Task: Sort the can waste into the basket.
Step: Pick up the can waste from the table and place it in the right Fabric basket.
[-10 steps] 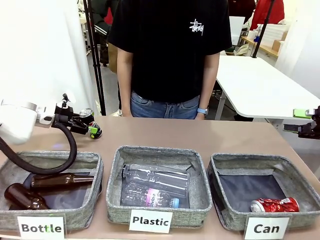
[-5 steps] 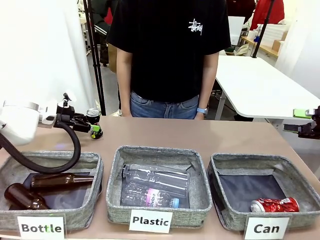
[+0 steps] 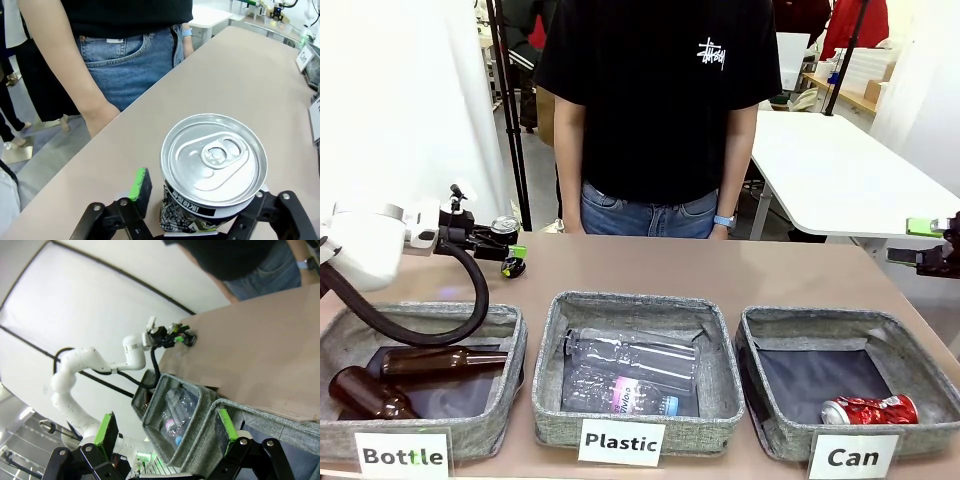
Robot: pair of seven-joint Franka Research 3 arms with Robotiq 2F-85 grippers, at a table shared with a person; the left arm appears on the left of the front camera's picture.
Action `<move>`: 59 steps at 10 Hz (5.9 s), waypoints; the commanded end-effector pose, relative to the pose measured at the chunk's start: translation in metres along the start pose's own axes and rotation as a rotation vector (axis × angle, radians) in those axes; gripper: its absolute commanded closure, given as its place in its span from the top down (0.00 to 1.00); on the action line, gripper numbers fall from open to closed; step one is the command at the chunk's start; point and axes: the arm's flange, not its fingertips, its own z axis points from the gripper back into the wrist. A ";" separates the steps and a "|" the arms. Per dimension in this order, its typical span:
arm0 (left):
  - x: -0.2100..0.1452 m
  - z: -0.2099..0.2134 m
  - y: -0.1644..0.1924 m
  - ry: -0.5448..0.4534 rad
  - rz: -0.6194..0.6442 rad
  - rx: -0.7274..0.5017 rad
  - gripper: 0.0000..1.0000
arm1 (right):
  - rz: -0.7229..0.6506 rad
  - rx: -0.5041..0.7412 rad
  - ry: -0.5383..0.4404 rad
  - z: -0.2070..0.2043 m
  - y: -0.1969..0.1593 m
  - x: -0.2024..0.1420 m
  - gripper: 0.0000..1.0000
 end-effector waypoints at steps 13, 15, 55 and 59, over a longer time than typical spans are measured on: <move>0.091 0.143 -0.042 -0.040 -0.024 -0.238 0.00 | 0.016 0.007 0.005 0.002 0.001 0.002 1.00; 0.106 0.214 -0.096 -0.027 -0.070 -0.403 0.00 | 0.016 0.007 0.005 0.002 0.001 0.002 1.00; 0.242 -0.324 -0.456 0.075 -0.412 -0.690 1.00 | 0.152 -0.442 -0.258 0.300 0.069 -0.094 1.00; 0.261 -0.196 -0.389 0.153 -0.079 -0.571 1.00 | 0.177 -0.399 -0.225 0.272 0.063 -0.079 1.00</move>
